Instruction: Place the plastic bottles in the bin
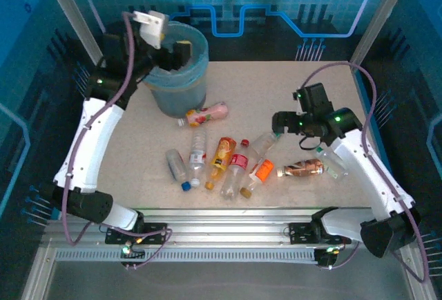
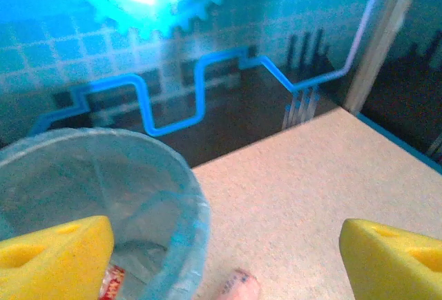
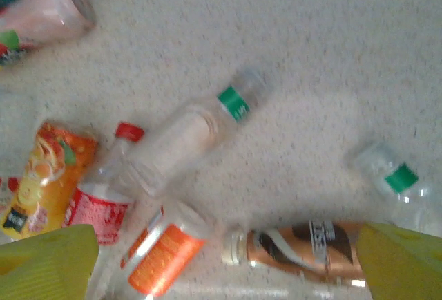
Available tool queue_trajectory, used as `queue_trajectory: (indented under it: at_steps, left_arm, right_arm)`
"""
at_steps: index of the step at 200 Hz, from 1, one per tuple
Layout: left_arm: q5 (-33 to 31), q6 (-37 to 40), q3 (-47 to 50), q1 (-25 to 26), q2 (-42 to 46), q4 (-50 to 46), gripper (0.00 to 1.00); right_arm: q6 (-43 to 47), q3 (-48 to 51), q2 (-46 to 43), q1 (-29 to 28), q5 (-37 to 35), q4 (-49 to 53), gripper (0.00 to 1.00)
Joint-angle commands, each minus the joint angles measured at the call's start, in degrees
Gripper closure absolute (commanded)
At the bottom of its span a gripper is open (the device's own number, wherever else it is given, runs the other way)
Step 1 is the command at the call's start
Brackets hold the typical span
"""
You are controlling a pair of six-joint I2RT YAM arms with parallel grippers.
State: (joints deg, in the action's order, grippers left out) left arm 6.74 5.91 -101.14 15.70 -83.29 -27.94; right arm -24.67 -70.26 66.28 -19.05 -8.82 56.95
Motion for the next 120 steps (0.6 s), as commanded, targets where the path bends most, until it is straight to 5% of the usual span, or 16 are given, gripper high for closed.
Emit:
queue_trajectory:
  at_steps: [1, 44, 80, 120]
  left_arm:
    - [0.98, 0.99, 3.92, 2.73, 1.96, 0.01, 0.15]
    - [3.32, 2.94, 13.11, 10.69, 3.01, -2.73, 0.14]
    - [4.61, -6.99, 19.63, 10.96, 3.99, -2.55, 0.15]
    - [2.14, -7.82, 26.57, 10.98, 7.91, -2.66, 0.13]
  right_arm:
    - [-1.71, 2.24, -2.62, 0.50, 2.69, 3.98, 0.05]
    - [0.66, 6.57, -3.19, -0.28, 11.08, 0.32, 0.11]
    - [9.25, 8.12, -2.31, -7.18, 12.23, -7.33, 0.14]
    - [36.29, 8.66, -1.72, -21.93, 8.25, -12.32, 0.13]
